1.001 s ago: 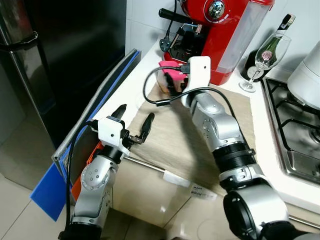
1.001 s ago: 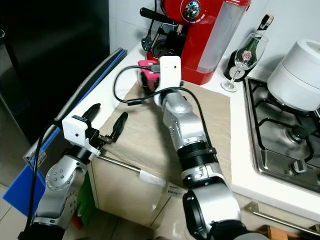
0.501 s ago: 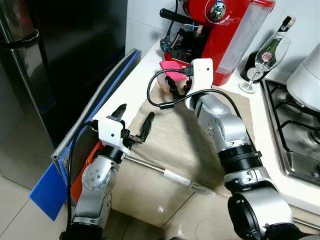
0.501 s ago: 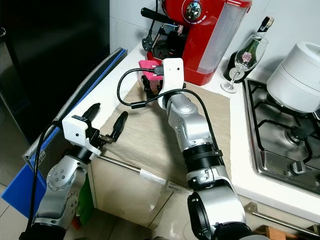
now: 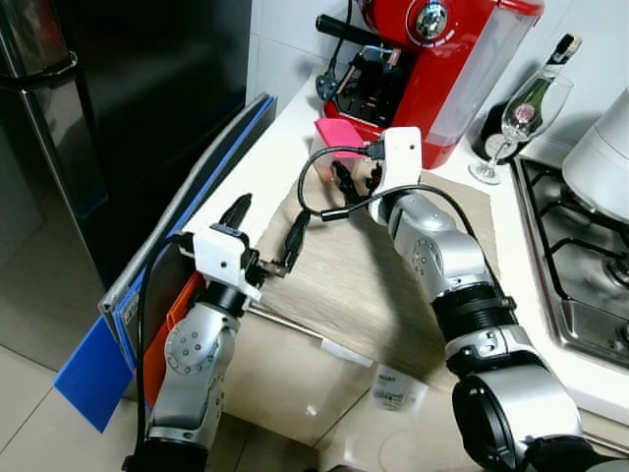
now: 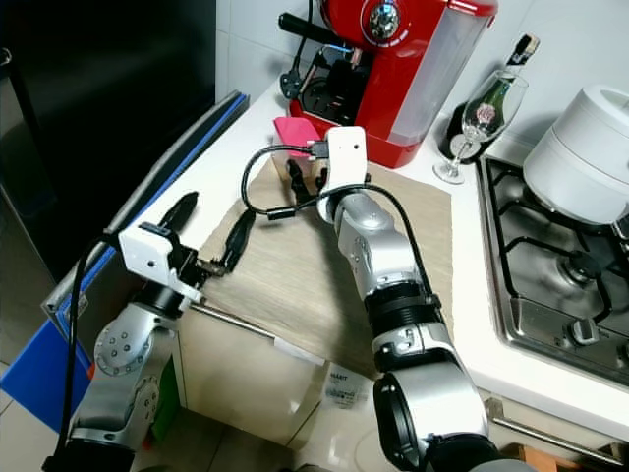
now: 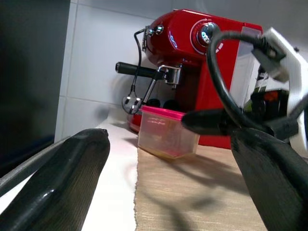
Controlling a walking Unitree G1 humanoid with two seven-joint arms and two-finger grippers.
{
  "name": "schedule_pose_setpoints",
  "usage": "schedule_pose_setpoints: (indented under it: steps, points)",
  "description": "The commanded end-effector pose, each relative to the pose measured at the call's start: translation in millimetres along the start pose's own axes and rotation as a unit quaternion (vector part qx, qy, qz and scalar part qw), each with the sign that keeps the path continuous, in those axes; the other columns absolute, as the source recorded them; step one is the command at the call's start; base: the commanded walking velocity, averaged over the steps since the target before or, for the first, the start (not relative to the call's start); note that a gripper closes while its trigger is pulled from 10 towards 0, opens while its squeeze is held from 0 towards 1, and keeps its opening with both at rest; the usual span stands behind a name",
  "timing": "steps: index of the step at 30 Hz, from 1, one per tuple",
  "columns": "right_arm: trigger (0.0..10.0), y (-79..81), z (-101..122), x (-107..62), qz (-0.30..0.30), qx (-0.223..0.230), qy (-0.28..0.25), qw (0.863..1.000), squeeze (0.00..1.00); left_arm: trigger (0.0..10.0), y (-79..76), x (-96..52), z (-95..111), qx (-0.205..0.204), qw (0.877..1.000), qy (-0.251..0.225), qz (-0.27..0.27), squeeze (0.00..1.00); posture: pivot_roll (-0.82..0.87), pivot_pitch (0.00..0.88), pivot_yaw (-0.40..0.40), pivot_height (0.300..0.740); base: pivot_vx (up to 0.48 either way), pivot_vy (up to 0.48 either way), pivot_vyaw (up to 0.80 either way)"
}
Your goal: Restocking fridge
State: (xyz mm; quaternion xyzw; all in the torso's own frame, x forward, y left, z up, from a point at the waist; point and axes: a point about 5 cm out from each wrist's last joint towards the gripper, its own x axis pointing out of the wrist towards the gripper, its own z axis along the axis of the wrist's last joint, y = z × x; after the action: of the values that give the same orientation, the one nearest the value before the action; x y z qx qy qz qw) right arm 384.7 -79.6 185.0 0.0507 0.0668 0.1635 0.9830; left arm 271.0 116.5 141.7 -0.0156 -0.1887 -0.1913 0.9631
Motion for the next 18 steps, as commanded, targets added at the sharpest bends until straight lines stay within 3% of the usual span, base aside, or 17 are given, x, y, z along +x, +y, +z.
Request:
schedule_pose_setpoints:
  steps: [1,18]
  points:
    - [10.0,-5.8,5,-0.1,-0.002,0.012,-0.010,1.000,0.00,10.0,-7.8,7.2,9,0.003,1.000,-0.022,-0.014,0.00,0.07,0.000,-0.211,0.740,0.000,0.000,0.00]
    - [10.0,-12.7,-9,6.4,-0.002,0.006,0.017,1.000,0.00,10.0,-12.2,1.9,8,0.002,1.000,-0.016,-0.009,0.00,0.06,0.010,-0.238,0.740,0.000,0.000,0.00]
